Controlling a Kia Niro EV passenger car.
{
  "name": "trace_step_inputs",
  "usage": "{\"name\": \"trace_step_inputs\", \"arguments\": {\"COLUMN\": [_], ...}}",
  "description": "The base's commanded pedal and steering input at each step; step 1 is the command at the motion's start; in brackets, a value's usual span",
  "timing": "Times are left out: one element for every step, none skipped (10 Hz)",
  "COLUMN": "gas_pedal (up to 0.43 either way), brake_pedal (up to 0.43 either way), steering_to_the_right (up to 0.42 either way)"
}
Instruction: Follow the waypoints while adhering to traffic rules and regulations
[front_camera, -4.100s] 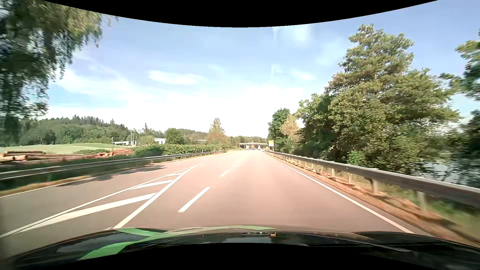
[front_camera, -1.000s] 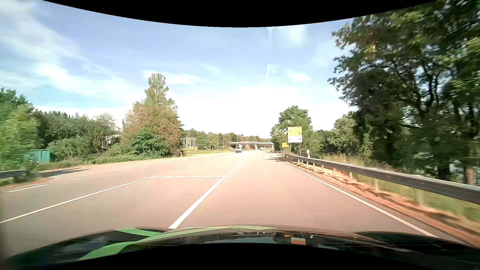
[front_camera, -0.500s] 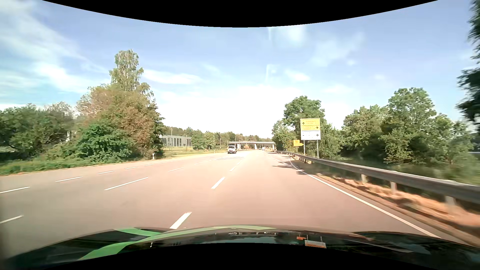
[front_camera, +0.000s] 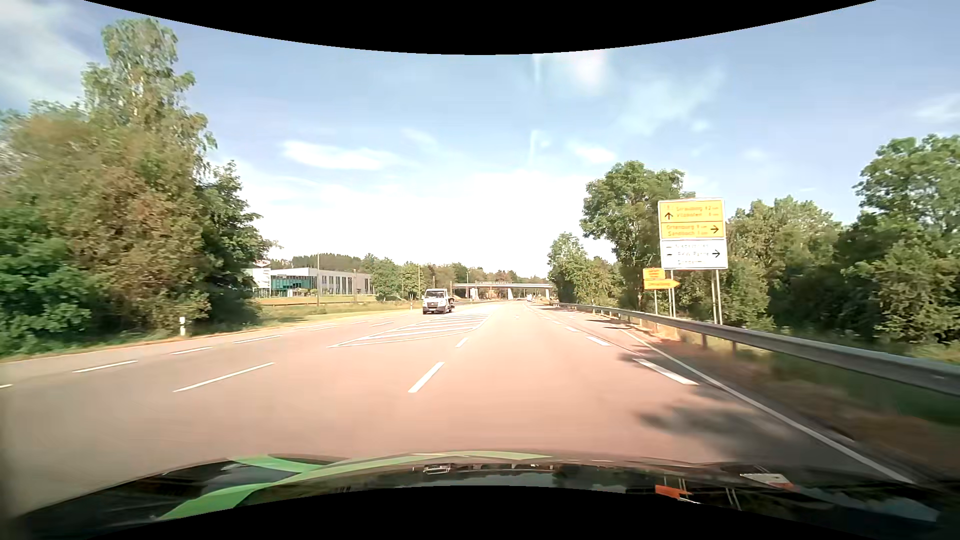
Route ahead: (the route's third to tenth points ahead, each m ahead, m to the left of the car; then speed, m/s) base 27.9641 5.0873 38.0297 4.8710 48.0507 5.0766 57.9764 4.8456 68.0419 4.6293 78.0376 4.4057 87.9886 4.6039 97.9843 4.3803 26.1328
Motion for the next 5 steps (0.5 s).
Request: {"name": "trace_step_inputs", "arguments": {"gas_pedal": [0.26, 0.26, 0.26, 0.268, 0.28], "brake_pedal": [0.0, 0.0, 0.0, 0.0, 0.0], "steering_to_the_right": [-0.001, -0.001, 0.0, 0.0, 0.0]}}
